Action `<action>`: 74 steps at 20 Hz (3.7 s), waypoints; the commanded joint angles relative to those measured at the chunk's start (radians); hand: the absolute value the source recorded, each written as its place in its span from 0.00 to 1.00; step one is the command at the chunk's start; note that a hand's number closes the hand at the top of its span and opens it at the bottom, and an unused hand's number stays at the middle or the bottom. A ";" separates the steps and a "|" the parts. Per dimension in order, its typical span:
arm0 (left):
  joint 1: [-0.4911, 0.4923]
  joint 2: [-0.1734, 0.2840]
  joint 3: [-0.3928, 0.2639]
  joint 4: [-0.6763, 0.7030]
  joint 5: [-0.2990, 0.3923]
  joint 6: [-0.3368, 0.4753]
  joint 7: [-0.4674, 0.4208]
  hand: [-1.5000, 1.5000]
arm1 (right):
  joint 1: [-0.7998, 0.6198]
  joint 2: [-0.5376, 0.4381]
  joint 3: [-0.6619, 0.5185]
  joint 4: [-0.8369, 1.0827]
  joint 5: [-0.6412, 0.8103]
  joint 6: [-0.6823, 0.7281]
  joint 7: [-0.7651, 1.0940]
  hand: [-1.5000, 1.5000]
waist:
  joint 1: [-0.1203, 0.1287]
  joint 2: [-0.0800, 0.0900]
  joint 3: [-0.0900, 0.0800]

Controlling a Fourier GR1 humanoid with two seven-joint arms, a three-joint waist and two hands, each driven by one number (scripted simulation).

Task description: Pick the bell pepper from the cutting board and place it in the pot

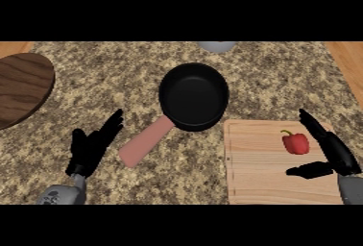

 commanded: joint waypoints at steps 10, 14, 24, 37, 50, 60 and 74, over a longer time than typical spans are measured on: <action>0.012 -0.041 0.002 0.015 -0.044 -0.017 -0.040 0.50 | -0.194 0.018 -0.012 0.449 0.113 -0.060 -0.344 1.00 | 0.009 0.003 0.001; -0.024 -0.044 0.029 0.062 -0.047 -0.031 -0.048 0.50 | -0.211 0.007 -0.027 0.507 0.125 -0.101 -0.465 1.00 | 0.005 0.003 0.001; 0.057 -0.040 0.031 -0.015 -0.048 -0.010 -0.025 0.50 | 0.024 0.196 -0.135 0.165 -0.074 -0.219 -0.291 1.00 | -0.032 -0.014 -0.004; 0.041 -0.035 0.042 -0.048 -0.053 -0.012 0.005 0.50 | 0.394 0.277 0.141 -0.798 0.192 -0.461 0.220 1.00 | -0.029 -0.010 -0.004; -0.026 -0.072 0.036 0.030 -0.076 -0.022 0.004 0.50 | 0.069 0.286 0.312 -1.187 0.639 -0.279 0.994 1.00 | -0.003 -0.002 -0.002; -0.053 -0.062 0.069 0.070 -0.074 -0.042 -0.007 0.50 | -0.438 0.355 0.311 -0.818 0.700 -0.053 1.222 1.00 | 0.003 0.000 -0.001; 0.013 -0.046 0.063 0.030 -0.079 -0.081 -0.059 0.50 | -0.767 0.380 0.374 -0.098 0.923 -0.037 1.212 1.00 | 0.026 0.008 -0.002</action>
